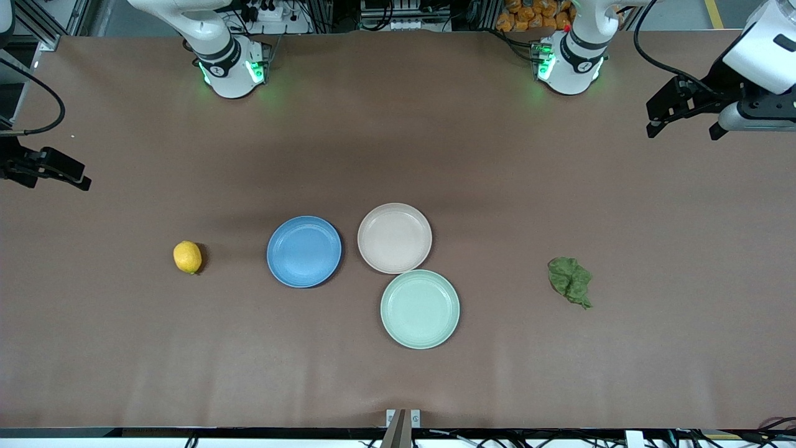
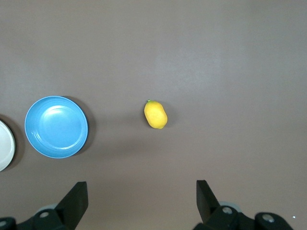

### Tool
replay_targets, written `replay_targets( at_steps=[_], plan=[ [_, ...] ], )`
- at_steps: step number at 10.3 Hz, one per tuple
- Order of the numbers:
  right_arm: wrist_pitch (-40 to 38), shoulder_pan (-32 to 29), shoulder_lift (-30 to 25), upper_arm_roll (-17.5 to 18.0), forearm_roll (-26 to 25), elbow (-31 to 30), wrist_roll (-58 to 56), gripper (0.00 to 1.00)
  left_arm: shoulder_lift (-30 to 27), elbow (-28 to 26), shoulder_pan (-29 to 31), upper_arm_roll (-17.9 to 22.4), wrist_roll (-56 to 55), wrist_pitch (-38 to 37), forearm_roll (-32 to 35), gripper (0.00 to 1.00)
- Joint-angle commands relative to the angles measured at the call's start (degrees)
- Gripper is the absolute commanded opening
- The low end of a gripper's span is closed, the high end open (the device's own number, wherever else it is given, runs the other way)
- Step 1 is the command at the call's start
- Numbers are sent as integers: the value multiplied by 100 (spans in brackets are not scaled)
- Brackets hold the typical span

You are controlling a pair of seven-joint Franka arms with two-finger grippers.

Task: Place lemon and lettuce in plates
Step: 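Move the right gripper toward the lemon while the left gripper approaches the lettuce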

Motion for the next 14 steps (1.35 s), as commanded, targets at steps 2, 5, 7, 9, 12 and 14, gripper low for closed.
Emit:
replay_targets(
  at_steps=[2,5,7,9,12,14],
  plan=[
    [-95,-107,52,92,-59,108,20,100,-48,-22,35,0,146,-117,-139,100],
    [-95,-107,52,83,-68,108,20,100,-13,-13,26,0,58,-117,-139,100],
    [-95,-116,61,83,-68,108,20,100,49,-22,26,0,58,-117,-139,100],
    [-95,-116,87,83,-59,108,12,100,136,-31,26,0,58,-117,-139,100],
    [-77,-185,235,83,-59,99,11,100,329,-22,17,0,76,-100,-130,100],
    [-77,-230,350,83,-59,91,11,100,610,-22,-62,0,76,-12,-104,100]
  ],
)
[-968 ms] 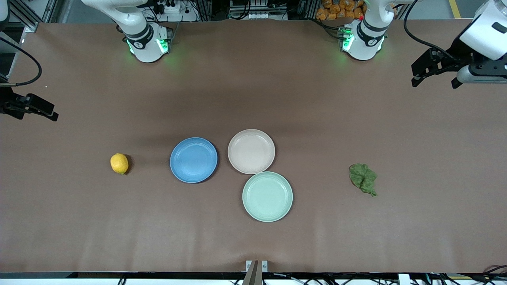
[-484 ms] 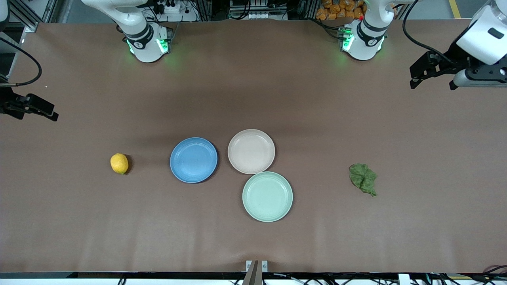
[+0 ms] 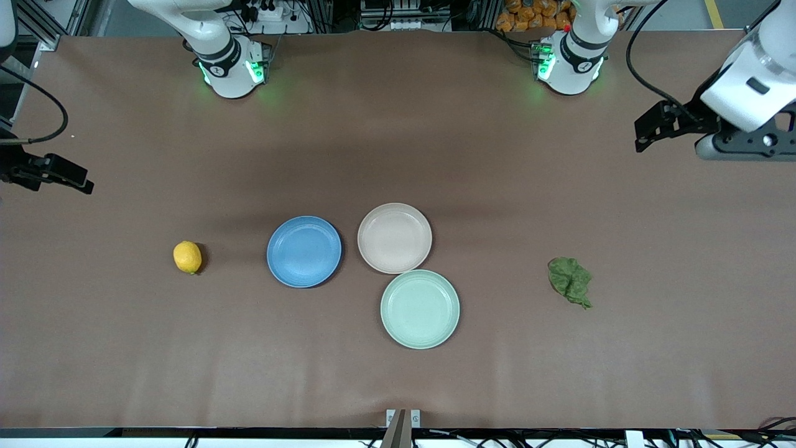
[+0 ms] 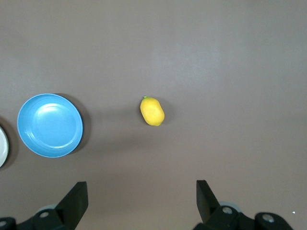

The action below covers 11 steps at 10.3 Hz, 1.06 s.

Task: Place lemon and lettuce in plates
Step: 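Move the right gripper toward the lemon while the left gripper approaches the lettuce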

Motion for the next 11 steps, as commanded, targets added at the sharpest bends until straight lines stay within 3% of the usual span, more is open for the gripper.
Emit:
replay_targets(
  at_steps=[1,6,11],
  plan=[
    [-66,-113,236,85,-49,96,12,100,320,50,-56,1,76,113,-95,100],
    [310,-61,869,94,-14,-43,3,100,1410,111,-388,1,32,411,-43,100],
    [1926,-43,905,102,4,-1281,-471,100,1842,120,-609,1,-355,939,195,100]
  ],
)
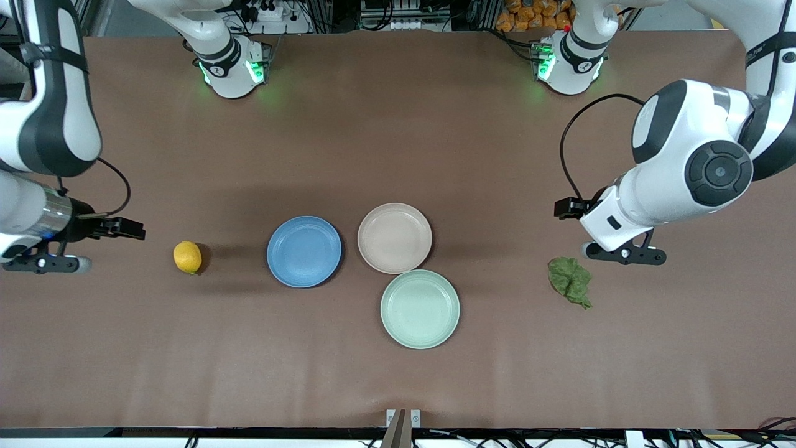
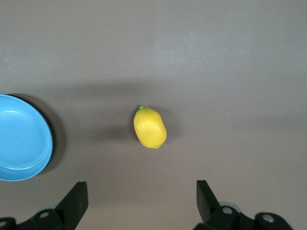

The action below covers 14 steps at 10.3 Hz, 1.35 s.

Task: Place lemon and lettuce in plates
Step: 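Lower the right gripper onto the lemon while the left gripper lowers onto lettuce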

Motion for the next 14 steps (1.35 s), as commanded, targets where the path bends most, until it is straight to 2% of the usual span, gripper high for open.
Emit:
replay_targets(
  at_steps=[1,4,6,8,10,14],
  plan=[
    [653,-33,-101,32,4,-578,-155,100,123,121,-78,19,-159,97,167,100],
    [1593,-25,-101,32,4,-1246,-190,100,228,121,-86,28,-115,491,237,100],
    [2096,-16,12,40,4,-1529,-190,100,325,112,-182,11,-123,720,623,100],
    [2350,-25,232,40,4,-1591,-190,100,571,103,-446,11,-176,1036,1385,100],
    [3017,-16,356,40,4,-1941,-234,100,930,103,-264,54,-194,1221,1407,100],
    [3372,-42,663,40,12,-2057,-480,100,1134,103,123,72,-167,1468,1302,100]
  ],
)
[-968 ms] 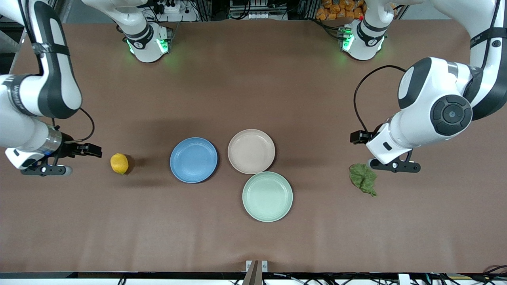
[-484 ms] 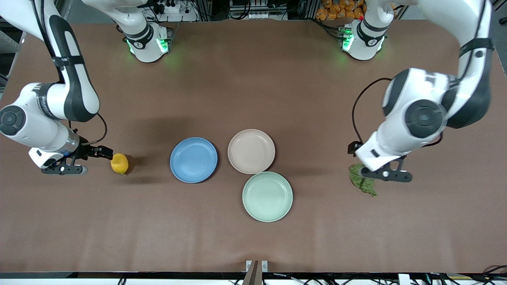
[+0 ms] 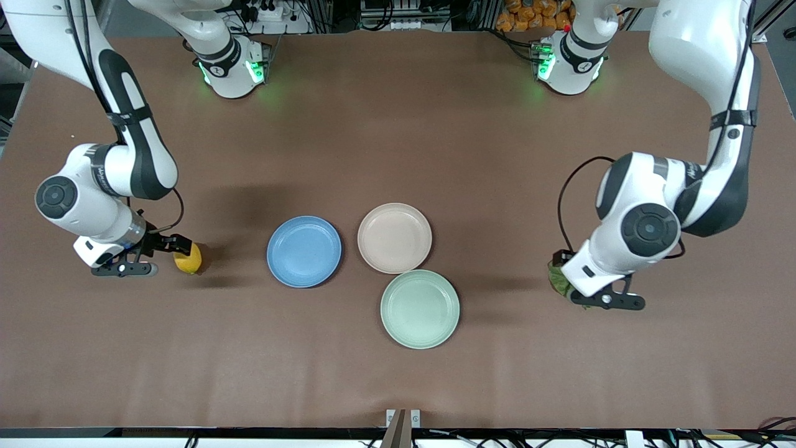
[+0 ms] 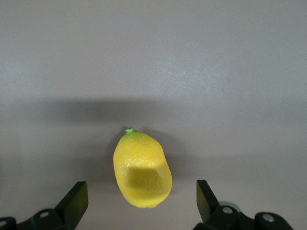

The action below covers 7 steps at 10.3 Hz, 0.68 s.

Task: Place lemon and lettuce in plates
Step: 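Lower the right gripper onto the lemon while the left gripper lowers onto lettuce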

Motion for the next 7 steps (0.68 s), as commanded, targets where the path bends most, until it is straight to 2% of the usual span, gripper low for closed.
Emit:
replay_targets(
  at_steps=[1,3,4,7],
  plan=[
    [251,-35,124,22,12,-74,-129,100,145,93,169,-12,-10,55,-10,100],
    [655,-35,221,22,12,-284,-129,100,348,76,265,-12,-36,554,-124,100],
    [787,-26,273,30,12,-346,-129,100,462,75,379,-12,-37,730,-438,100],
    [884,-26,388,39,12,-364,-129,100,630,-21,512,-12,-37,881,-547,100]
  ],
)
